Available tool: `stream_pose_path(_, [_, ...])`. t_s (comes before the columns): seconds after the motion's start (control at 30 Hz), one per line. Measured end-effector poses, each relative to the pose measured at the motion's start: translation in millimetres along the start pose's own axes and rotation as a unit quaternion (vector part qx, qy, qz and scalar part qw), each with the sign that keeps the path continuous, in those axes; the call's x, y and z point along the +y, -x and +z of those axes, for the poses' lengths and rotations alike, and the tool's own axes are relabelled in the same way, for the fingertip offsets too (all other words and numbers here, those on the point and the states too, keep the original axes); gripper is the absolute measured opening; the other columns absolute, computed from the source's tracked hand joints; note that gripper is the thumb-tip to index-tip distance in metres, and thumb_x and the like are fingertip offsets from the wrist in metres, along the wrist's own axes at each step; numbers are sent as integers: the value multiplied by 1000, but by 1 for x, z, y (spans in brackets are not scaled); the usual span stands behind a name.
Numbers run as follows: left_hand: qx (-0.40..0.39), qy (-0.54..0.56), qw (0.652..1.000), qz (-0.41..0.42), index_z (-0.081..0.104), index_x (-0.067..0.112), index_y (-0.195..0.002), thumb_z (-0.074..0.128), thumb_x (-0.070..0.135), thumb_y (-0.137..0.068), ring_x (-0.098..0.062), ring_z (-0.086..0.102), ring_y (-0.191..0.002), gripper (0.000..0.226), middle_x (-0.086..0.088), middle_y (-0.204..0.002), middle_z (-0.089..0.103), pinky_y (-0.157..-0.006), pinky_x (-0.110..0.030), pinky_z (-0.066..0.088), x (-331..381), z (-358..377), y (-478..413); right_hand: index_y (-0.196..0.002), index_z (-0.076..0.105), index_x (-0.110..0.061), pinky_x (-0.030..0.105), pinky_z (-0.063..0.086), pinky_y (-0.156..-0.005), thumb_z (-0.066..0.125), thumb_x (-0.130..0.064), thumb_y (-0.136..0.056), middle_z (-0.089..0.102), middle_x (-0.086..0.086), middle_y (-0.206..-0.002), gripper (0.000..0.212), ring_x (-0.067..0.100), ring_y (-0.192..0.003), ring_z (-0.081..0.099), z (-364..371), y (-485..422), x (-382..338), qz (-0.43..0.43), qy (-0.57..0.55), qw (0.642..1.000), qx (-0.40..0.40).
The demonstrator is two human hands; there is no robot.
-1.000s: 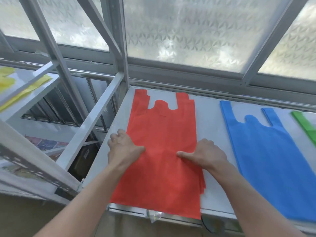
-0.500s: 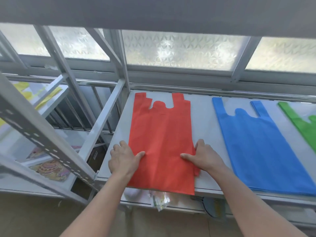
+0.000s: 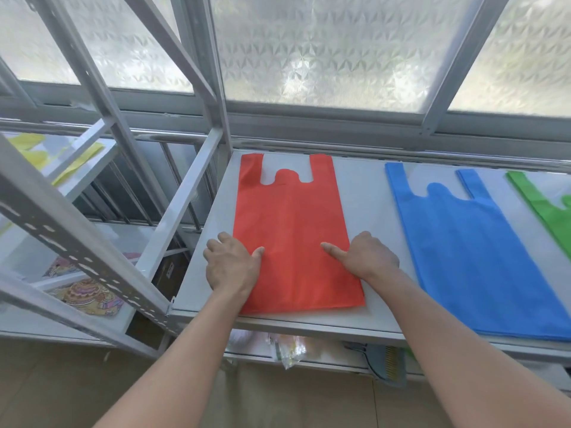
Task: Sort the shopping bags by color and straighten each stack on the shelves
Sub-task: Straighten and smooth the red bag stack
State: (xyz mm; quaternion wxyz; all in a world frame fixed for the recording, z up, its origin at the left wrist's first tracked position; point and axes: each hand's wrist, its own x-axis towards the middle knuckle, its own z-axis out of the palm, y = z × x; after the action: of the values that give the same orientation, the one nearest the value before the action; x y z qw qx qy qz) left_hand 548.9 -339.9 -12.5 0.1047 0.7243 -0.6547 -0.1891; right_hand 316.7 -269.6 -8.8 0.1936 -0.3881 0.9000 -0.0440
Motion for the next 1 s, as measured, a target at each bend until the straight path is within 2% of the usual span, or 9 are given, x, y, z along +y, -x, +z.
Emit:
stream_pose_path(0.1, [-75, 58, 994, -48, 50, -1, -133, 81, 51, -84, -43, 56, -127, 78, -24, -136, 57, -100, -49, 50, 2, -3, -15, -117, 64, -16, 43, 55, -92, 64, -85, -69, 67, 8, -120, 85, 32, -112, 65, 0, 4, -2, -8, -8, 999, -37])
stream_pose_path(0.23, [-119, 77, 989, -42, 64, 9, -121, 82, 51, -81, -39, 62, -118, 61, -17, -126, 65, -96, -48, 54, -2, -8, -19, -108, 67, -17, 40, 57, -87, 74, -69, -71, 70, 7, -110, 64, 31, -103, 66, -3, 14, -1, -31, -48, 998, -40])
stream_pose_path(0.37, [-123, 186, 975, -15, 61, 11, -118, 73, 41, -92, -31, 66, -105, 42, -7, -113, 68, -93, -45, 56, -8, -5, -1, -115, 60, -14, 34, 53, -82, 80, -43, -81, 68, 4, -111, 50, 21, -97, 64, 5, 30, 10, -41, -222, 974, -24])
stream_pose_path(0.43, [-138, 236, 962, -23, 62, 14, -123, 69, 38, -96, -28, 66, -104, 37, -5, -115, 69, -94, -44, 56, -15, -5, 8, -122, 53, -17, 41, 58, -90, 86, -43, -77, 67, 1, -115, 62, 20, -101, 67, 12, 41, 23, -1, -339, 940, -28])
stream_pose_path(0.53, [-175, 275, 945, -24, 71, 16, -119, 72, 41, -96, -24, 72, -98, 34, -2, -108, 75, -91, -43, 59, -32, -7, 24, -122, 55, -21, 45, 60, -92, 90, -51, -71, 70, -2, -113, 69, 18, -101, 71, 21, 57, 48, 22, -372, 927, -27])
stream_pose_path(0.7, [-283, 312, 905, -51, 74, 18, -111, 78, 51, -88, -22, 79, -90, 41, -1, -100, 81, -76, -38, 62, -60, -17, 45, -96, 78, -17, 34, 61, -76, 76, -52, -88, 80, -6, -85, 36, 11, -78, 76, 15, 79, 68, -29, -349, 931, -108])
stream_pose_path(0.77, [-280, 334, 899, -56, 71, 16, -110, 87, 54, -78, -27, 79, -91, 52, -4, -100, 81, -80, -46, 63, -63, -19, 34, -96, 78, -13, 27, 56, -61, 72, -49, -93, 80, -2, -82, 36, 12, -72, 76, 10, 71, 67, -21, -379, 917, -121])
stream_pose_path(0.87, [-248, 402, 879, -59, 67, 12, -118, 95, 41, -69, -28, 78, -96, 64, -7, -105, 80, -94, -55, 60, -47, -19, -5, -112, 75, -9, 25, 56, -64, 71, -27, -96, 81, 6, -96, 25, 17, -83, 78, -2, 43, 53, -17, -482, 860, -165])
stream_pose_path(1.0, [-208, 449, 868, -35, 71, 9, -114, 89, 22, -80, -22, 79, -92, 40, -7, -104, 80, -78, -35, 62, -7, -10, -64, -113, 75, -8, 22, 56, -58, 75, -18, -93, 81, 5, -95, 23, 12, -74, 77, -10, -8, 27, -22, -464, 869, -173])
